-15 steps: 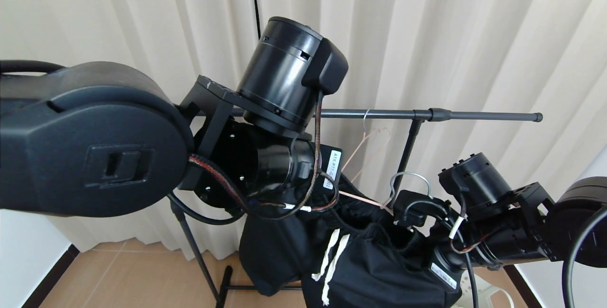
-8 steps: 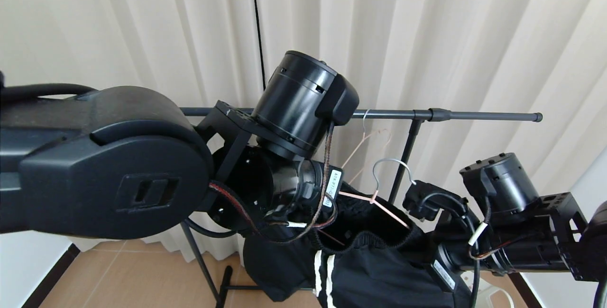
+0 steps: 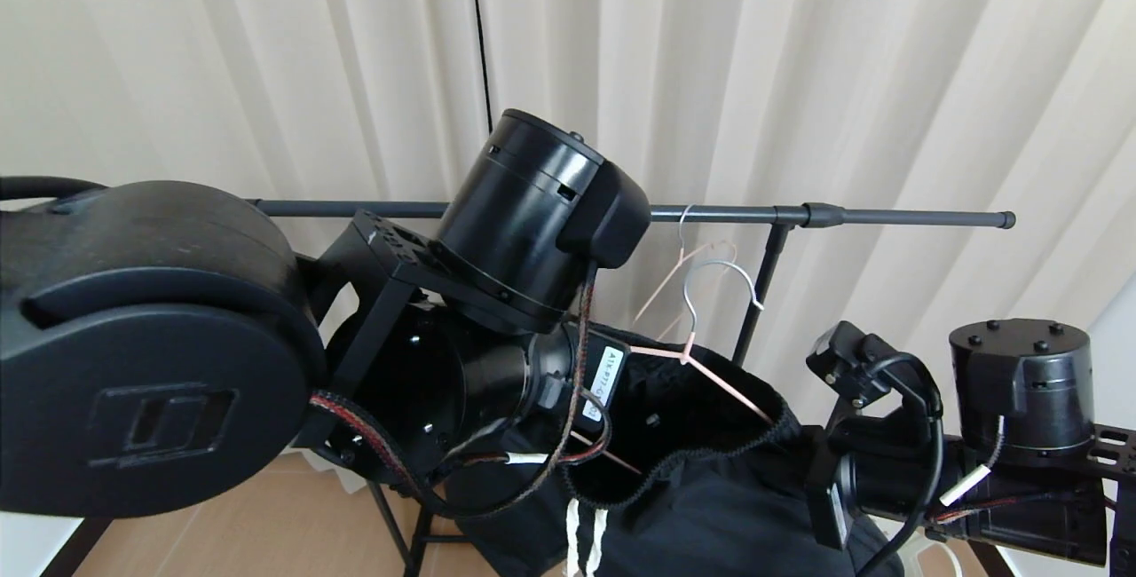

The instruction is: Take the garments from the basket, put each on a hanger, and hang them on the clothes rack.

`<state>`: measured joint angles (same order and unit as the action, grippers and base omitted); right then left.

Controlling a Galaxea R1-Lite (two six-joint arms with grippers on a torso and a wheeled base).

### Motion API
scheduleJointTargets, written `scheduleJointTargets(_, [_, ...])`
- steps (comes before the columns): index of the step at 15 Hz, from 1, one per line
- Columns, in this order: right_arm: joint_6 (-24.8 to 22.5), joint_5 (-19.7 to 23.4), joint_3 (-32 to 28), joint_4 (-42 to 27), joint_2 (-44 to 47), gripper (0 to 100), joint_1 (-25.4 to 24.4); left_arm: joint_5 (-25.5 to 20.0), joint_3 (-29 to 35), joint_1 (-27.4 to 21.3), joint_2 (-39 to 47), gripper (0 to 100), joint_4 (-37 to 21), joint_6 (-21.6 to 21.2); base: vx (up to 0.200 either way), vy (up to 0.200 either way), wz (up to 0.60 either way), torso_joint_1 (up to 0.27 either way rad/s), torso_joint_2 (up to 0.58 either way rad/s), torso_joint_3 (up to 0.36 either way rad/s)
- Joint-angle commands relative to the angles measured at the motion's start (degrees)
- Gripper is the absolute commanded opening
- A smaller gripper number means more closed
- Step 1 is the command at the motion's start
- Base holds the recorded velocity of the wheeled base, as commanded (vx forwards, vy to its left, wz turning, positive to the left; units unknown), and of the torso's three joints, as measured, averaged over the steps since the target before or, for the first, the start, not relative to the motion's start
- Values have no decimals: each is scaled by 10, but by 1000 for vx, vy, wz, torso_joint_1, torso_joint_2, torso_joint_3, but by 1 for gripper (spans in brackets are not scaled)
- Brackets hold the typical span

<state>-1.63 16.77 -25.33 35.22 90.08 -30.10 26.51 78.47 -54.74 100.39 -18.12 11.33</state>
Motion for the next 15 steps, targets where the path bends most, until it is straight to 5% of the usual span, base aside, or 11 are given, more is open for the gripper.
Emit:
scheduleJointTargets(1, [8,4,12,11,-3,0,0,0,-2,0,-10,0,4,-1,0,0,0,0,0,0])
scheduleJointTargets(6, [70,5,20,102,5,0,-1,1,-16,-5,-16,0,9,0,0,0,0,0,0,0])
scheduleJointTargets(15, [104,28,64,230,2,0,-3,1,-31,-21,5,0,59,2,0,0,0,0,0,0])
